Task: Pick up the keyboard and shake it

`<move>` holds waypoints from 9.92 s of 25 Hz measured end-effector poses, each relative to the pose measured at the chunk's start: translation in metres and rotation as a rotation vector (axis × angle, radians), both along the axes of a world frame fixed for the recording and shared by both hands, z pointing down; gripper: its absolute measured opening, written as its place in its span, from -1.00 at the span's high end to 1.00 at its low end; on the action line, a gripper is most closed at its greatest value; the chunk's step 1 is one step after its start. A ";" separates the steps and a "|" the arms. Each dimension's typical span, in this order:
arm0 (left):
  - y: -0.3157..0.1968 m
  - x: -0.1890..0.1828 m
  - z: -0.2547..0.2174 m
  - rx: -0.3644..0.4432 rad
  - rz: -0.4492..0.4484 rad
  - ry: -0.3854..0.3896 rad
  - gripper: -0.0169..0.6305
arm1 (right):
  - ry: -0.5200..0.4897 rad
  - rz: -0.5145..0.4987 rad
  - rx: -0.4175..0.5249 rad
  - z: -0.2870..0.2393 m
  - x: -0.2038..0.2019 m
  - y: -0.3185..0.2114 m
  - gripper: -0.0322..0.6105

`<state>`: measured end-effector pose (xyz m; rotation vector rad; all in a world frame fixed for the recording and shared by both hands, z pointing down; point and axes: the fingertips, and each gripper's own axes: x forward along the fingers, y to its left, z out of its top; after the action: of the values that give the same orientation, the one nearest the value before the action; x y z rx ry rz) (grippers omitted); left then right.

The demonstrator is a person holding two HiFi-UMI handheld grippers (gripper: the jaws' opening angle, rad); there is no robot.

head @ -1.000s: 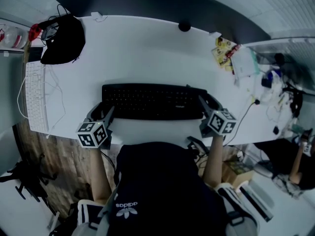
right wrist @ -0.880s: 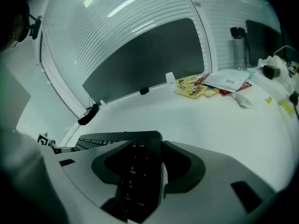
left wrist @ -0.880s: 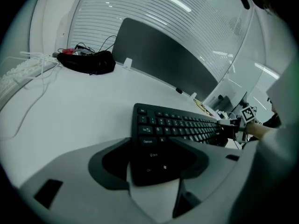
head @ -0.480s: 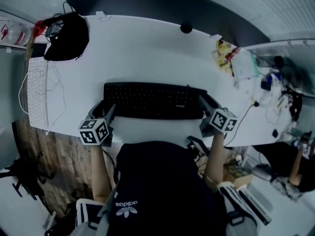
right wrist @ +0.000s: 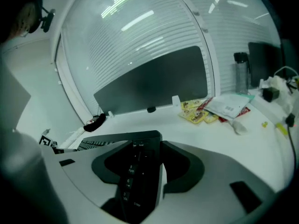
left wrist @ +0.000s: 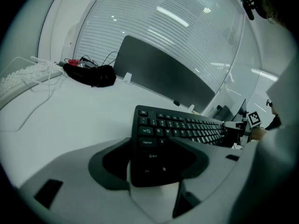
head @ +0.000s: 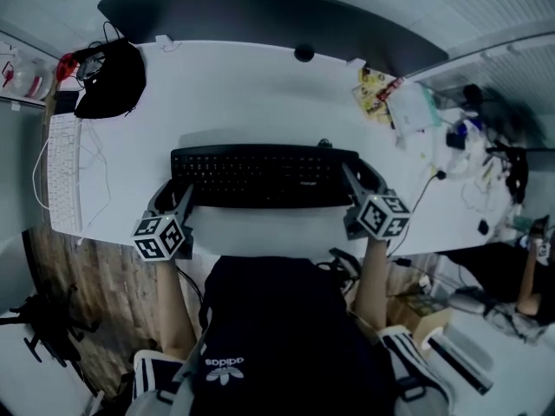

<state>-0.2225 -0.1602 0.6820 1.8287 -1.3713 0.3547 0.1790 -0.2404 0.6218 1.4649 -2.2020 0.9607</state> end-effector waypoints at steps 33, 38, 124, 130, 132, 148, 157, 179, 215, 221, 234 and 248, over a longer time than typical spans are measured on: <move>-0.038 0.007 -0.301 0.917 -0.097 0.002 0.23 | 0.042 -0.130 0.922 -0.344 0.007 0.014 0.33; -0.017 0.010 -0.324 1.048 -0.116 0.010 0.23 | 0.053 -0.159 1.072 -0.370 0.011 0.046 0.33; -0.016 0.051 -0.454 1.185 0.171 -0.505 0.24 | -0.318 -0.010 0.891 -0.245 0.042 0.026 0.44; -0.013 0.055 -0.463 1.195 0.184 -0.525 0.24 | -0.316 0.000 0.903 -0.249 0.044 0.028 0.43; -0.012 0.057 -0.467 1.202 0.190 -0.533 0.24 | -0.323 0.003 0.900 -0.248 0.044 0.029 0.43; -0.007 0.048 -0.484 1.225 0.199 -0.571 0.24 | -0.314 0.000 0.914 -0.265 0.032 0.032 0.43; -0.005 0.040 -0.484 1.235 0.159 -0.568 0.24 | -0.374 0.016 0.887 -0.260 0.025 0.039 0.43; 0.007 0.031 -0.474 1.222 0.154 -0.547 0.24 | -0.379 0.006 0.879 -0.268 0.020 0.050 0.43; -0.005 0.047 -0.463 1.205 0.179 -0.446 0.24 | -0.398 0.076 0.876 -0.273 0.047 0.060 0.43; -0.004 0.048 -0.466 1.202 0.182 -0.452 0.24 | -0.342 0.075 0.893 -0.286 0.044 0.060 0.43; -0.003 0.047 -0.464 1.180 0.175 -0.470 0.24 | -0.400 0.065 0.861 -0.270 0.046 0.059 0.43; -0.001 0.049 -0.467 1.190 0.175 -0.474 0.24 | -0.391 0.064 0.873 -0.276 0.046 0.058 0.43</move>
<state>-0.1740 -0.1612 0.2148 2.9713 -1.9738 0.0148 0.2252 -0.1821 0.3458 1.7908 -3.1089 0.2819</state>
